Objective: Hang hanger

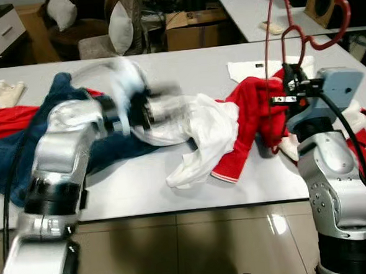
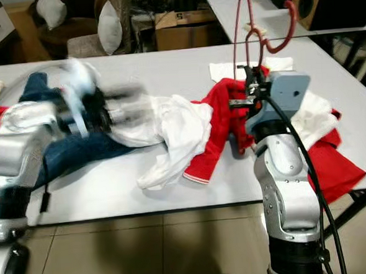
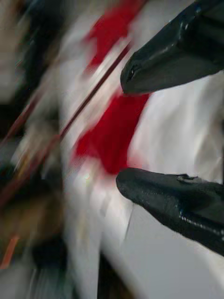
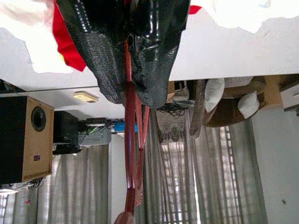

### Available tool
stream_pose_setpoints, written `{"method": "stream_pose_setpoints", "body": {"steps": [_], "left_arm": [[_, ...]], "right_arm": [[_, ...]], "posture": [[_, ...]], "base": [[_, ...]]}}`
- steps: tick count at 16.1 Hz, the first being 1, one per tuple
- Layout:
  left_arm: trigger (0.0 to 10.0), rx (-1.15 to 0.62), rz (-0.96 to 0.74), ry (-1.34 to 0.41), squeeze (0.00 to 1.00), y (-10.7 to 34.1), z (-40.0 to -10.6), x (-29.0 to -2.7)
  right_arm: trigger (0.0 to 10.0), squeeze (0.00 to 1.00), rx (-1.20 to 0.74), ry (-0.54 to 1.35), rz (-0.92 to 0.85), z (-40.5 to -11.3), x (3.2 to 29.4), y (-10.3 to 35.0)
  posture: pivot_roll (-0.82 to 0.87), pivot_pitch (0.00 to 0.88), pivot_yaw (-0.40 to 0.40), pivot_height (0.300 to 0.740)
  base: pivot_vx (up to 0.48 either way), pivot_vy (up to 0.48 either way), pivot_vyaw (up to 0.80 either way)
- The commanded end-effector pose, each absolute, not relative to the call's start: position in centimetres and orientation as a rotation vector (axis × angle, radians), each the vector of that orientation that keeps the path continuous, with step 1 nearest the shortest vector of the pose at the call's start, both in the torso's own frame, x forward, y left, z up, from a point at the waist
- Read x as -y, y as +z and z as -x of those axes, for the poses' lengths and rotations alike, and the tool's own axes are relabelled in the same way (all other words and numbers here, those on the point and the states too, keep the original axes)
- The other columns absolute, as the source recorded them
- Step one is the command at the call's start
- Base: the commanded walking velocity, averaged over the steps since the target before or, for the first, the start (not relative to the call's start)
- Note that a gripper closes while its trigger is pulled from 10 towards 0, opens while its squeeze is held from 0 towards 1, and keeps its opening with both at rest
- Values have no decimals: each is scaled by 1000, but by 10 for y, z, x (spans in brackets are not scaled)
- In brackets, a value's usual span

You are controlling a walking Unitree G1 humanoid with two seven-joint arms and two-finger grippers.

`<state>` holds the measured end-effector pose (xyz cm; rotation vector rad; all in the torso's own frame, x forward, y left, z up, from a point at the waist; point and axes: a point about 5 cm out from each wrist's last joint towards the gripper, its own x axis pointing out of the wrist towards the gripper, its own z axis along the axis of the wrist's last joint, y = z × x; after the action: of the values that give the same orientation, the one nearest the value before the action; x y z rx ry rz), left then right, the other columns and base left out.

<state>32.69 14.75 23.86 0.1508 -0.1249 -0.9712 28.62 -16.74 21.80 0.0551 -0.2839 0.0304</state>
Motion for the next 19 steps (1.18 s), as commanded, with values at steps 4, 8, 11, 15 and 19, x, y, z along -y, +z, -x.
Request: {"method": "stream_pose_setpoints", "body": {"steps": [4, 8, 11, 15, 19], "left_arm": [[10000, 72, -42, -495, 0, 194, -312, -174], [10000, 41, -13, -427, 0, 177, -300, -162], [10000, -4, -41, -375, 0, 162, -300, -159], [10000, -13, -53, -343, 0, 159, -298, -154], [10000, -32, -66, -329, 0, 153, -300, -157]], "right_arm": [[10000, 0, 276, 78, -107, -290, 153, 218], [10000, 0, 233, 150, -67, -288, 139, 209], [10000, 0, 173, 142, -25, -291, 137, 199], [10000, 0, 72, 109, 60, -292, 144, 180], [10000, 0, 65, 138, 41, -288, 133, 175]], "posture": [[-28, 0, 19, 740], [-26, 0, 10, 740], [-48, 0, 5, 740], [-30, 0, 16, 740], [-53, 0, 26, 740]], "base": [[0, 65, 0], [0, 339, 0], [0, 342, 0], [0, 344, 0], [0, 344, 0]]}}
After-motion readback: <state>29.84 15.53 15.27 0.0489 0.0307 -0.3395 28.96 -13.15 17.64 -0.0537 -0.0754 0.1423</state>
